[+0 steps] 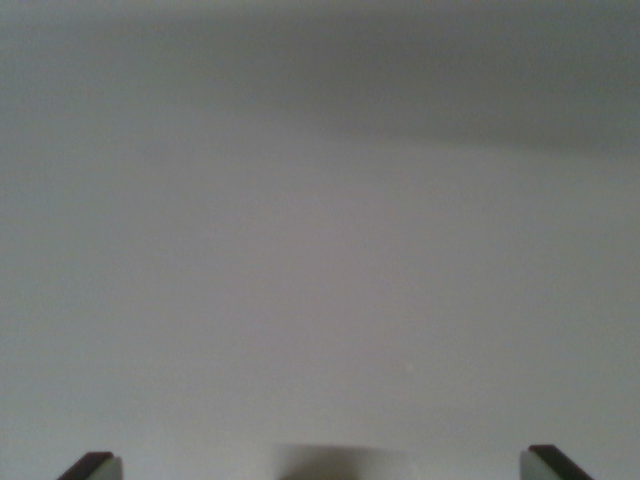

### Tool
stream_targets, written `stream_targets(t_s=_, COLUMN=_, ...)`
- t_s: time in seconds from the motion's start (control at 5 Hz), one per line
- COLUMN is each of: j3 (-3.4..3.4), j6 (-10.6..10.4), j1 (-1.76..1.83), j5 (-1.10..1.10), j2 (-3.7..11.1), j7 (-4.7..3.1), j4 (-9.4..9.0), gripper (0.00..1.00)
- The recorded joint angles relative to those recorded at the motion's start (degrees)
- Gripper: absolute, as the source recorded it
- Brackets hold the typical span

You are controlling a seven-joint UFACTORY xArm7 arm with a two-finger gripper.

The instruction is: Pick yellow cube

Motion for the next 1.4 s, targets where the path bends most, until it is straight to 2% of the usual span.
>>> stream_targets(t_s=0.2, j3=0.00, j6=0.00, j1=0.00, j5=0.00, j2=0.00, j7=0.00, j4=0.00, gripper=0.00)
stream_targets(t_s=0.4, j3=0.13, j6=-2.69, j1=0.21, j5=0.14, j2=0.48, j7=-0.27, j4=-2.59, gripper=0.00)
stream_targets(t_s=0.6, j3=0.13, j6=-2.69, j1=0.21, j5=0.14, j2=0.48, j7=-0.27, j4=-2.59, gripper=0.00)
stream_targets(t_s=0.8, j3=0.26, j6=-5.34, j1=0.42, j5=0.27, j2=0.94, j7=-0.54, j4=-5.15, gripper=0.00)
stream_targets(t_s=1.0, j3=0.26, j6=-5.34, j1=0.42, j5=0.27, j2=0.94, j7=-0.54, j4=-5.15, gripper=0.00)
stream_targets(t_s=1.2, j3=0.38, j6=-7.79, j1=0.62, j5=0.39, j2=1.38, j7=-0.79, j4=-7.50, gripper=0.00)
stream_targets(t_s=1.4, j3=0.38, j6=-7.79, j1=0.62, j5=0.39, j2=1.38, j7=-0.79, j4=-7.50, gripper=0.00)
